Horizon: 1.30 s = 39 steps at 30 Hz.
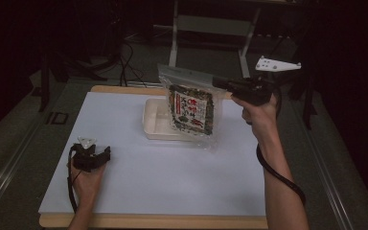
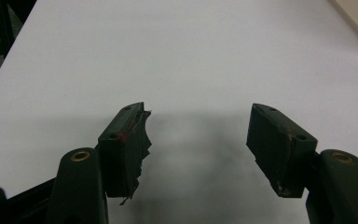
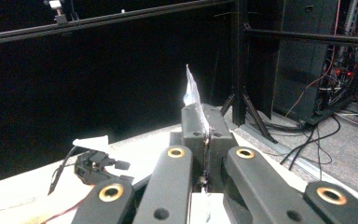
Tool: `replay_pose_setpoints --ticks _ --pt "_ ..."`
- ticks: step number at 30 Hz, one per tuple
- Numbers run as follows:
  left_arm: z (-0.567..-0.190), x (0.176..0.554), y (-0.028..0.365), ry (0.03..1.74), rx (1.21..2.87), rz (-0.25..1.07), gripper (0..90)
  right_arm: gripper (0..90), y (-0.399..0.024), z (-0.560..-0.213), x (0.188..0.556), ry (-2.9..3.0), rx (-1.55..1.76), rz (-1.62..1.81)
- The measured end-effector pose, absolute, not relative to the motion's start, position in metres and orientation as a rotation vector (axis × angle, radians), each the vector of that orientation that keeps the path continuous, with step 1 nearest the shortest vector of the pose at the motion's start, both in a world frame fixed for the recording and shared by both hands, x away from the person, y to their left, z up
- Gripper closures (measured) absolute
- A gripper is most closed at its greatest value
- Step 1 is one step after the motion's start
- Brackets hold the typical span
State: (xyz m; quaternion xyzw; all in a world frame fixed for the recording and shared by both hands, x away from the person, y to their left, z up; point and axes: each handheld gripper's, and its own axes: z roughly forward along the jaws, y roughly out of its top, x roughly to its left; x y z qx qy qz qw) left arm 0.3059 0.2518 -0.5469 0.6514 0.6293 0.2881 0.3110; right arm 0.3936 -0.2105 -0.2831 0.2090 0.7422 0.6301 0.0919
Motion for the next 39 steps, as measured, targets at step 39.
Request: replay_pose_setpoints --ticks 39 --pt "-0.546 0.305 0.255 1.664 1.683 0.757 36.2 90.0 -0.182 -0.297 0.439 2.123 0.674 1.947"
